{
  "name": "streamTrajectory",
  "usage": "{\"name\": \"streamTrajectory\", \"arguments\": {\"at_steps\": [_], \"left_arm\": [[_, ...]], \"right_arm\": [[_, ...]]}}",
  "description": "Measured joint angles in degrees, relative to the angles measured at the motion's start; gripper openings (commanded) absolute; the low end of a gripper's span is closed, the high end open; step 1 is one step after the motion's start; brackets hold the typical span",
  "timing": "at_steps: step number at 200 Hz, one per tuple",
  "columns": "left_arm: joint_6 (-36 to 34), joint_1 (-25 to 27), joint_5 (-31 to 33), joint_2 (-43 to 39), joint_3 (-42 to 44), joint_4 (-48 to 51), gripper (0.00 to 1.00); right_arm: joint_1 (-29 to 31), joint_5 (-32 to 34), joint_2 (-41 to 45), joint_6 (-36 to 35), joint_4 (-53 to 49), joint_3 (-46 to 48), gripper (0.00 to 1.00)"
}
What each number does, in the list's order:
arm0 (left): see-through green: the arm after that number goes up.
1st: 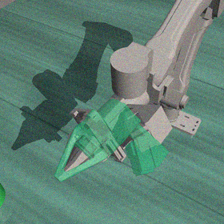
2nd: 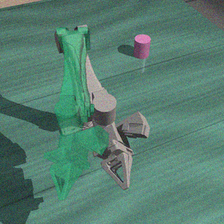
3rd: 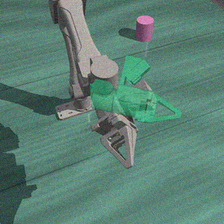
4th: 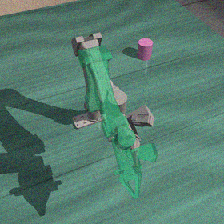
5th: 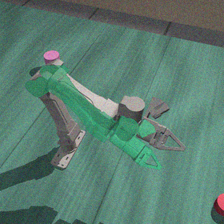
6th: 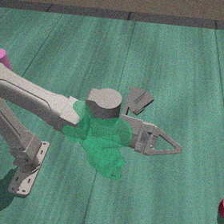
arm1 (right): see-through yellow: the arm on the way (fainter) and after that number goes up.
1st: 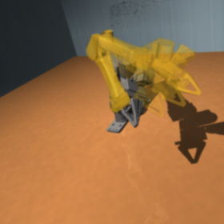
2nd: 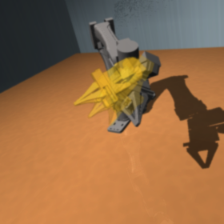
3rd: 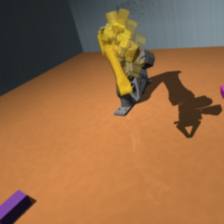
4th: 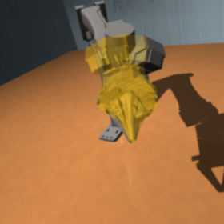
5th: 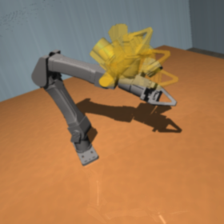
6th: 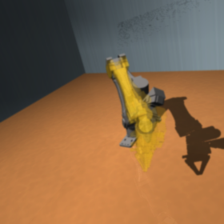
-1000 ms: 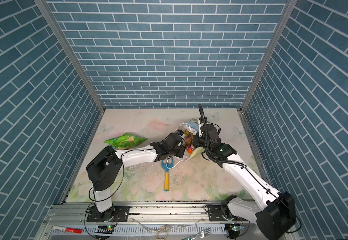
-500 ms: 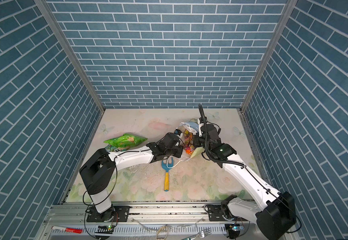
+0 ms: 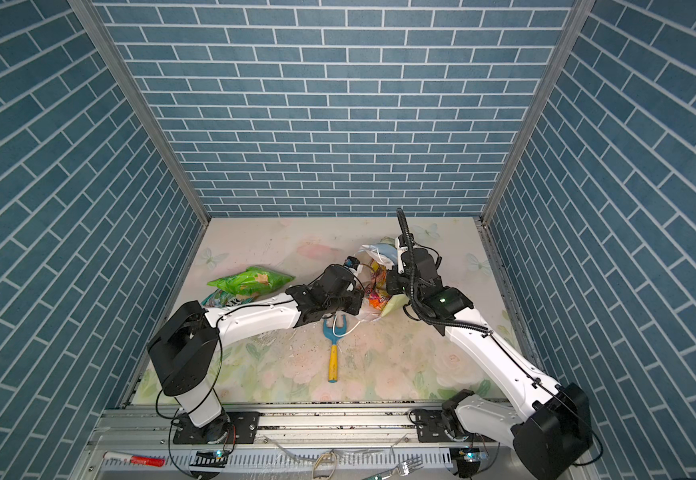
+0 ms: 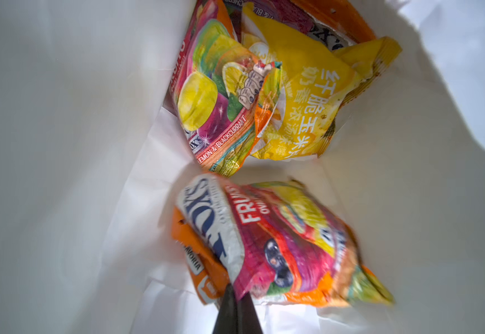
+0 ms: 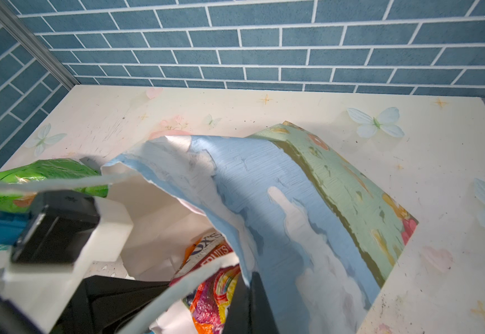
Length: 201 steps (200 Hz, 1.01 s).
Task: Take the snacks out of the paper bag
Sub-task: 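Close the left gripper on the Fox's Fruits candy bag, then lift the Fox's candy bag out of the paper bag with the left gripper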
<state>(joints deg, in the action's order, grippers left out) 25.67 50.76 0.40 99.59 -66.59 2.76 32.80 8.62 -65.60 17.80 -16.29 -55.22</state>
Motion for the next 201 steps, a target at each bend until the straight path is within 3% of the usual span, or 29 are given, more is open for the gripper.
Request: {"name": "streamTrajectory", "arguments": {"at_steps": [201], "left_arm": [[0.00,0.00,-0.22,-7.19,2.49,-0.09,0.00]], "right_arm": [[0.00,-0.02,0.00,0.42,0.02,0.00,0.00]]}}
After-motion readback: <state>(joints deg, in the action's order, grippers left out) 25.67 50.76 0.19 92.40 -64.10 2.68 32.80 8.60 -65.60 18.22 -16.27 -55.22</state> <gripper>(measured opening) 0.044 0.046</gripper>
